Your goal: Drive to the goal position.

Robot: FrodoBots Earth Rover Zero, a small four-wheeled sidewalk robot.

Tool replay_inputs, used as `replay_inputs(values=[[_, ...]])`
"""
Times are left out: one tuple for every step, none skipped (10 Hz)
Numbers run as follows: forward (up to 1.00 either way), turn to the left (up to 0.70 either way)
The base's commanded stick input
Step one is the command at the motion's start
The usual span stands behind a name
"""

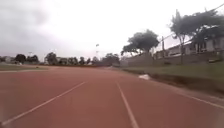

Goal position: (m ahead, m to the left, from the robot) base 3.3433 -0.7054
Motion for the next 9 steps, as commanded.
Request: replay_inputs(values=[[0.70,0.00],[0.70,0.00],[0.70,0.00],[0.70,0.00],[0.70,0.00],[0.70,0.00],[0.70,0.00],[0.70,0.00],[0.70,0.00]])
